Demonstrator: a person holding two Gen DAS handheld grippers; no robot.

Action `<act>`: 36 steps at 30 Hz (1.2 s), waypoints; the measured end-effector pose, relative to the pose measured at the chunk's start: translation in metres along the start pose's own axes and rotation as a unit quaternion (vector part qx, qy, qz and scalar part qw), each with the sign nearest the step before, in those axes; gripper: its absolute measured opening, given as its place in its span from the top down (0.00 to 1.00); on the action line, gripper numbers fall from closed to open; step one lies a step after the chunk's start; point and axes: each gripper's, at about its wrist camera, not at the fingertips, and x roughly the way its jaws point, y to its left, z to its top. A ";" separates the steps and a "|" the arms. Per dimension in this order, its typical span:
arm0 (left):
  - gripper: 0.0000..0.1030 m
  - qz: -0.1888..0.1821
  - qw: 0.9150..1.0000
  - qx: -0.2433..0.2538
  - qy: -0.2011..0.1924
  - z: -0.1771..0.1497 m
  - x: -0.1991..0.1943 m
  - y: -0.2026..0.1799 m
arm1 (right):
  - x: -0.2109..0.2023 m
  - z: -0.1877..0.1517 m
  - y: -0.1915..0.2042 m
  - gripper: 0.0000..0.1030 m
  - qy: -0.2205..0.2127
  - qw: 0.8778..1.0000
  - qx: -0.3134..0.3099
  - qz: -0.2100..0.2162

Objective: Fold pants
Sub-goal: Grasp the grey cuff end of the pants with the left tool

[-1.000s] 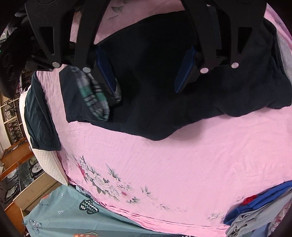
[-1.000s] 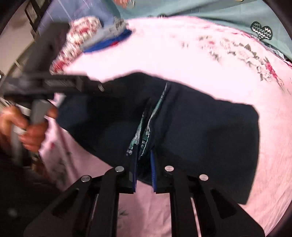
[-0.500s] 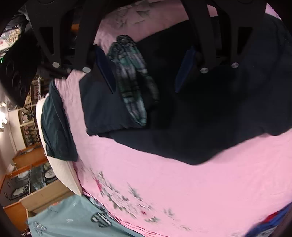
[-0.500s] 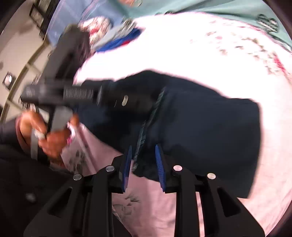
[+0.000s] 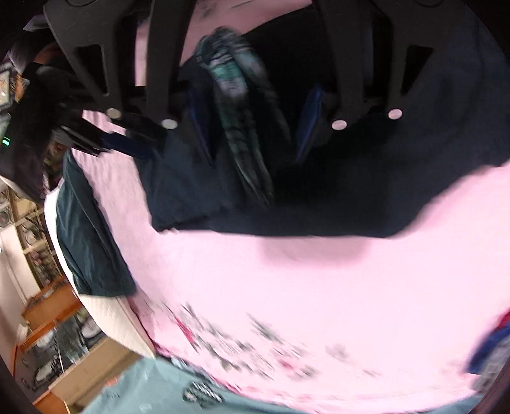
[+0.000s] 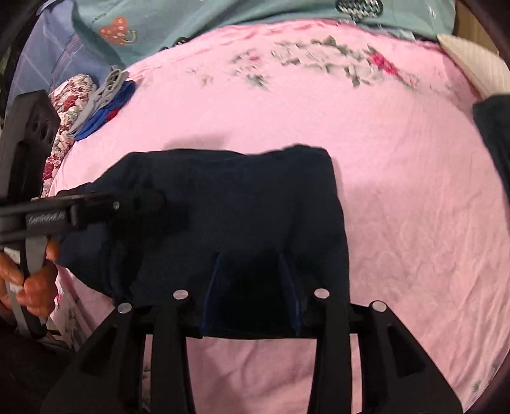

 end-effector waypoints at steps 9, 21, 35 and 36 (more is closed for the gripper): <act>0.19 0.119 0.981 -0.121 -0.096 -0.035 -0.120 0.133 | 0.029 -0.002 0.044 0.48 0.039 0.989 -0.115 -0.088; 0.19 0.113 0.964 -0.211 -0.117 -0.080 -0.160 0.219 | 0.073 0.092 0.120 0.72 -0.041 0.996 -0.051 0.060; 0.17 0.111 0.958 -0.231 -0.127 -0.077 -0.186 0.305 | 0.060 0.054 0.279 0.51 -0.030 0.979 -0.187 0.077; 0.17 0.107 0.957 -0.236 -0.132 -0.074 -0.186 0.309 | 0.062 0.045 0.300 0.51 -0.019 0.971 -0.221 0.088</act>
